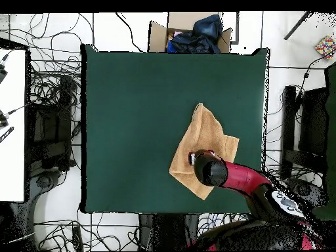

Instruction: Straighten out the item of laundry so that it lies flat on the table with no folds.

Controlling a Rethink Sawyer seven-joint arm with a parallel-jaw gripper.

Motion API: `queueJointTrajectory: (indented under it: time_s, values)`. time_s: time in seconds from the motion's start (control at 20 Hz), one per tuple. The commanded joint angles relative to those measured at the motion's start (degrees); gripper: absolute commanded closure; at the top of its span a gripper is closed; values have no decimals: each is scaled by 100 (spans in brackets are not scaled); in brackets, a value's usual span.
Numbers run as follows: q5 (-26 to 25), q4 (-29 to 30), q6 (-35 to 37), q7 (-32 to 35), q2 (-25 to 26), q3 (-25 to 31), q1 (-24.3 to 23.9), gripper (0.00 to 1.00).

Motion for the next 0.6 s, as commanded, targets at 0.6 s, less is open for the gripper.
queueJointTrajectory:
  time_s: [0.6]
  values:
    - [42, 178, 259, 853, 26, -23, 129, 0]
